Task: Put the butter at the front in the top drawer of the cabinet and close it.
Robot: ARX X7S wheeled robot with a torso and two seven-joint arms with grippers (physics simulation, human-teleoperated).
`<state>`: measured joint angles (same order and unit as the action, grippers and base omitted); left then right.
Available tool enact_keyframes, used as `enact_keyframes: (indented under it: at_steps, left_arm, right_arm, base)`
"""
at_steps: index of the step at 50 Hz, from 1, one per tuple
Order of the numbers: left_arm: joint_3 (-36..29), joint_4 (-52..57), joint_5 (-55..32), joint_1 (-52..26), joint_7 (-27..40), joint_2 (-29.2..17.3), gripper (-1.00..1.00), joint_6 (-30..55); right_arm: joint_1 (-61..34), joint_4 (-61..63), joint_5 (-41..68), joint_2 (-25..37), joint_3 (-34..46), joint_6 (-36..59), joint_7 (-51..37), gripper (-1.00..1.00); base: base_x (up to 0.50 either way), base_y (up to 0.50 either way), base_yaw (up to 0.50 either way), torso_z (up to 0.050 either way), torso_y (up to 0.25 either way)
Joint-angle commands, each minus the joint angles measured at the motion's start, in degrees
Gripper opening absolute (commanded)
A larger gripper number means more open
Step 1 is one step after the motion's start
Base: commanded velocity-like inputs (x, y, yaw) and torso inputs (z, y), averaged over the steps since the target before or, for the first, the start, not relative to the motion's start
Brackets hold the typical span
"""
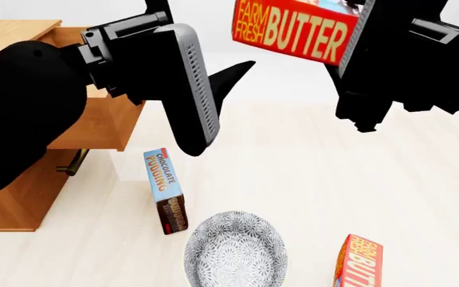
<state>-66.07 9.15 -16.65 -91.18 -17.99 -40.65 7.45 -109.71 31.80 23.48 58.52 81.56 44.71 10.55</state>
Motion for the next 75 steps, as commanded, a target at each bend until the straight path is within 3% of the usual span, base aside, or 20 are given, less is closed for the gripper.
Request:
enact_keyframes:
  at_steps: [1,75]
  left_arm:
    - [0.0,-0.6,0.3,-0.1,-0.3,0.3,1.0,-0.4]
    - [0.0,-0.9,0.6,0.9,-0.6,1.8,1.0,-0.7]
  right_arm:
    - [-1.8,0.5,-5.1,0.3,-2.0,-0.8,-0.5,-1.0]
    - [-0.2,5.6,-0.9,2.2,-6.6,-3.4,-0.4,-1.0]
  base:
    - [0.0,0.0,0.0,0.01,0.0]
    - [0.0,0.0,0.0,0.0,0.001]
